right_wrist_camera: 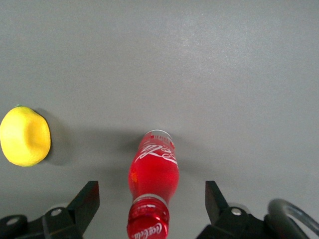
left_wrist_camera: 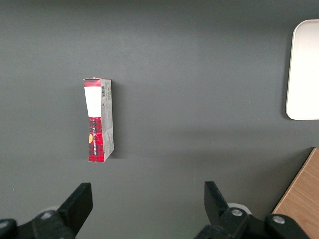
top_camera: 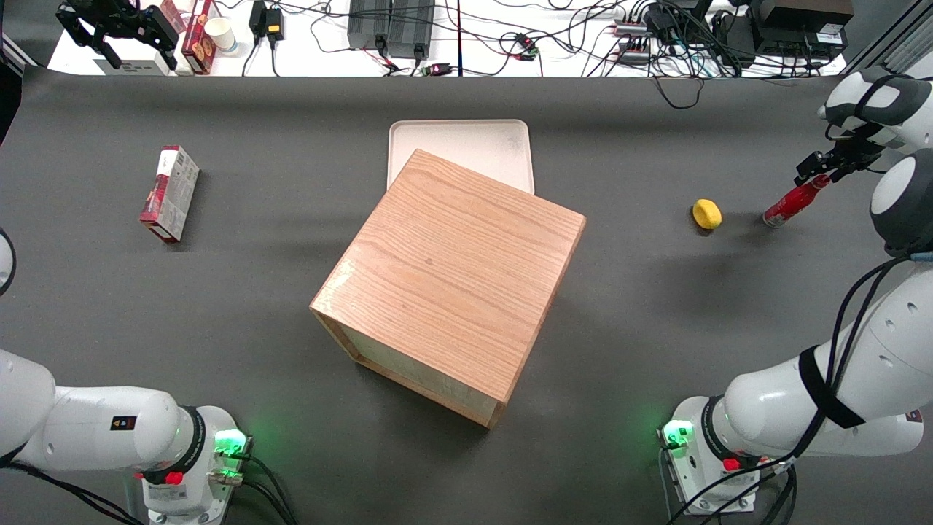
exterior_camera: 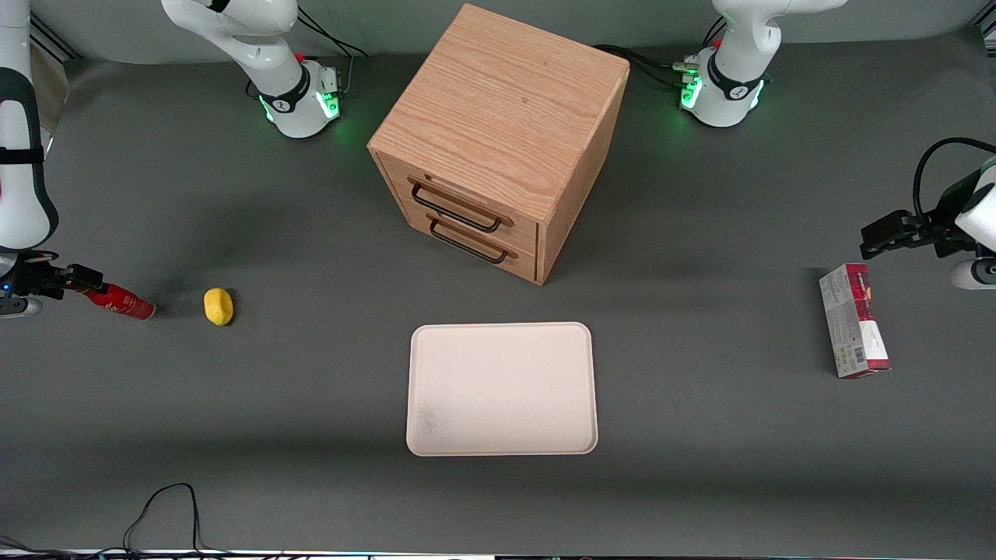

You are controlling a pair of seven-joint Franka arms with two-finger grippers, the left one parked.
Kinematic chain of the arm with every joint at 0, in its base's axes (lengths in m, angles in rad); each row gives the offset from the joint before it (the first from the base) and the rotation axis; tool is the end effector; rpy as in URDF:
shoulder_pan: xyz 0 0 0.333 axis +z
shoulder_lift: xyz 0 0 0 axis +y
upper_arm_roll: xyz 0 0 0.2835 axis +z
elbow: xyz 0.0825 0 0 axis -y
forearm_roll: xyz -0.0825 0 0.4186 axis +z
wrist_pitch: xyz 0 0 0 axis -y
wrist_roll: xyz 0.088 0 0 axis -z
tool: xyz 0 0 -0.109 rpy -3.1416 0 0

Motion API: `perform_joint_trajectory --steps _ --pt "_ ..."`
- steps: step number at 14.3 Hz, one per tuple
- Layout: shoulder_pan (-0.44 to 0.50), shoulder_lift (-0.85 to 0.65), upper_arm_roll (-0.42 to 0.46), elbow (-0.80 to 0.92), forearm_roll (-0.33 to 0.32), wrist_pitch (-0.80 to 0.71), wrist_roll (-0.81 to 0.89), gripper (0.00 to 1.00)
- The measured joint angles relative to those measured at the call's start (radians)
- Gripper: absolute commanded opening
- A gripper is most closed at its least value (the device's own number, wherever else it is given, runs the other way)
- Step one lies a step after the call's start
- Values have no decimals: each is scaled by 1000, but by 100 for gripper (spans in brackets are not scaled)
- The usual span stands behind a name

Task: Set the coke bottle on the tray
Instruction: 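Close the right gripper around the bottle's body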

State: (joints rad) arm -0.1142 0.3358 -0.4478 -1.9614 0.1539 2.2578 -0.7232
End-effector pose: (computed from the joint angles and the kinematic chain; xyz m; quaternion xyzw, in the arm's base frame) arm 0.5335 -0.3262 0.2644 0.9990 0.0424 -0.0078 0.0095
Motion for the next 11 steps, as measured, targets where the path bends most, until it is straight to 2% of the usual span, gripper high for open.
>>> perform_joint_trajectory --steps 2,7,8,11 --pt "2 0 0 0 0 -10 -1 49" --pt "3 0 0 1 1 -25 -2 6" --pt "3 0 0 1 1 -25 -2 0" --pt "3 0 0 2 1 -26 -3 0"
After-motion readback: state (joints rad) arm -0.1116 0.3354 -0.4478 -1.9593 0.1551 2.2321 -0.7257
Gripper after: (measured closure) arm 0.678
